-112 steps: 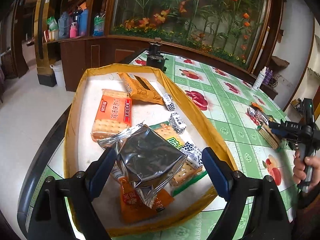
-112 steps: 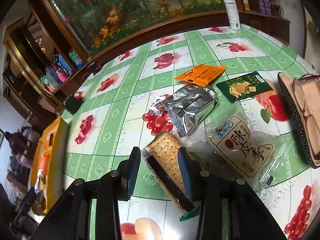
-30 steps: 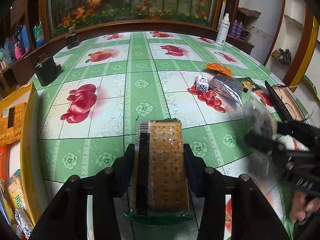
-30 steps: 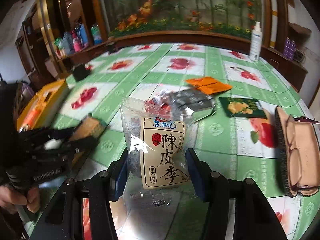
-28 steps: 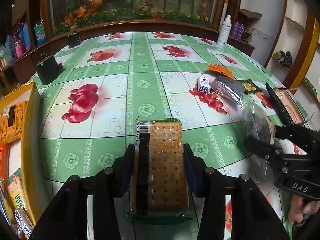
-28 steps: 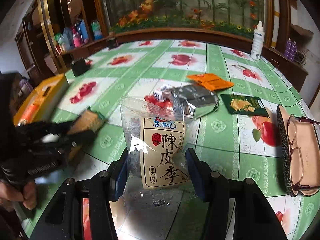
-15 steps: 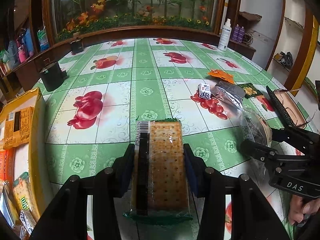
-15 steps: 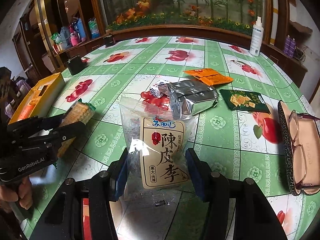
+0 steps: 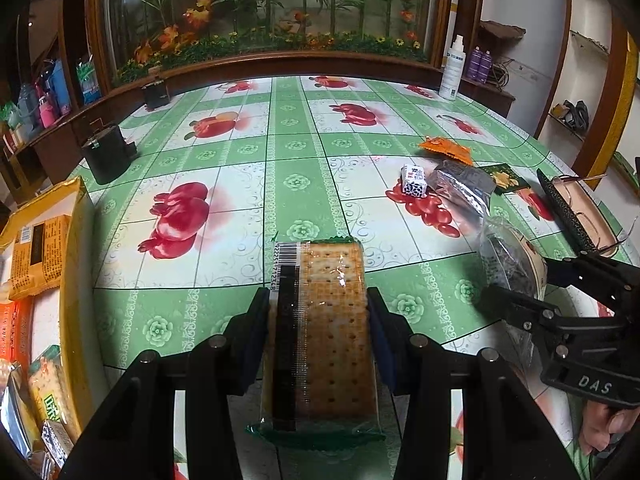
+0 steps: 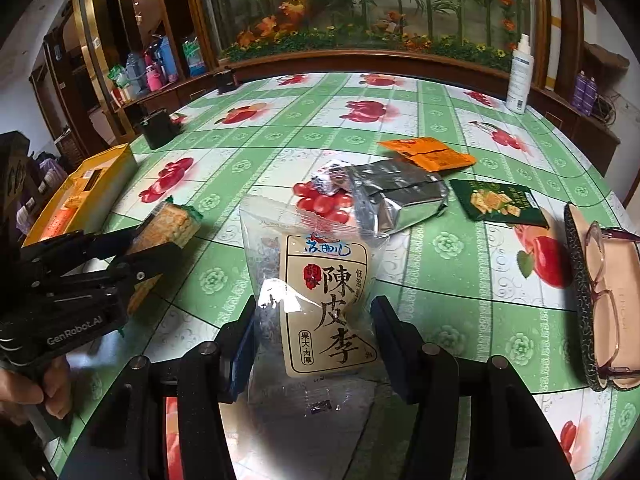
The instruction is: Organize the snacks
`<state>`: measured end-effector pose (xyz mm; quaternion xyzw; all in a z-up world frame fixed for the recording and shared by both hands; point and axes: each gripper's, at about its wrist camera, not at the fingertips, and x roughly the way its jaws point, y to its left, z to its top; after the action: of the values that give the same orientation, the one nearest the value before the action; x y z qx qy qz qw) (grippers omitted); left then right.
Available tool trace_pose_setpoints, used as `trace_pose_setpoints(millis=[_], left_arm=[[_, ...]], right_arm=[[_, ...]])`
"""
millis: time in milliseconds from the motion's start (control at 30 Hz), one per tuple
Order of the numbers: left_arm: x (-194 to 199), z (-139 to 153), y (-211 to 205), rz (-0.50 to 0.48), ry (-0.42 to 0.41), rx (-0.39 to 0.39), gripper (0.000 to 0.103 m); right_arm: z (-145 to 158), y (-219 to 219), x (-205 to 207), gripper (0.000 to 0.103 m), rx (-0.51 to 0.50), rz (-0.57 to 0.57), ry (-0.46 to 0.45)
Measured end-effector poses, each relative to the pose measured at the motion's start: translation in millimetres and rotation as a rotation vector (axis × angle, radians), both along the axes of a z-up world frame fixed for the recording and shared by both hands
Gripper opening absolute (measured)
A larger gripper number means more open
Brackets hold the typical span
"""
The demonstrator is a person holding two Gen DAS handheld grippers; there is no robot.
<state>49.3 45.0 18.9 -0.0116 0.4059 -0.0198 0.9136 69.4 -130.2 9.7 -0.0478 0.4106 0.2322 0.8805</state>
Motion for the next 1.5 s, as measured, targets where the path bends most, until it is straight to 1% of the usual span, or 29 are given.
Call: trace_pose_setpoints(millis=[133, 433, 533, 700, 800, 1033, 1167, 1267, 1400, 1500], left_arm=[[1.5, -1.2, 2.5, 0.008, 0.004, -0.009, 0.045], [-1.8, 3.2, 1.7, 0.014, -0.022, 0.003, 0.045], [-3.6, 5.4, 1.1, 0.010, -0.031, 0.001, 0.045], [-7.3, 11.5, 1.4, 0.004, -0.052, -0.015, 0.045], [-9.0, 14.7, 2.2, 0.004, -0.063, -0.026, 0.045], [-13.0, 21.1, 4.8, 0.011, -0.088, -0.039, 0.045], [-16.5, 26.0, 14.4, 0.034, -0.093, -0.080, 0.045], [-23.9, 32.0, 21.3, 0.052, -0.107, -0.098, 0.045], [-36.9, 43.3, 30.4, 0.076, -0.129, -0.100, 0.045], [-45.6, 53.5, 43.0, 0.100, -0.144, -0.120, 0.045]], right_arm=[[-0.3, 7.3, -3.5, 0.059, 0.004, 0.026, 0.002], [0.6, 15.6, -7.1, 0.059, 0.060, 0.067, 0.027], [3.4, 12.8, -5.6, 0.059, 0.076, 0.044, 0.024], [12.3, 1.9, 0.6, 0.059, 0.134, -0.040, 0.019], [17.5, 6.0, -0.5, 0.059, 0.114, -0.074, -0.019], [19.9, 21.5, 1.0, 0.059, 0.150, -0.102, -0.009], [22.4, 28.9, -1.9, 0.059, 0.158, -0.126, -0.022], [23.6, 32.6, -3.0, 0.059, 0.158, -0.141, -0.030], [23.2, 34.8, -2.3, 0.059, 0.185, -0.152, -0.013], [23.3, 38.2, -3.0, 0.059, 0.189, -0.153, -0.012]])
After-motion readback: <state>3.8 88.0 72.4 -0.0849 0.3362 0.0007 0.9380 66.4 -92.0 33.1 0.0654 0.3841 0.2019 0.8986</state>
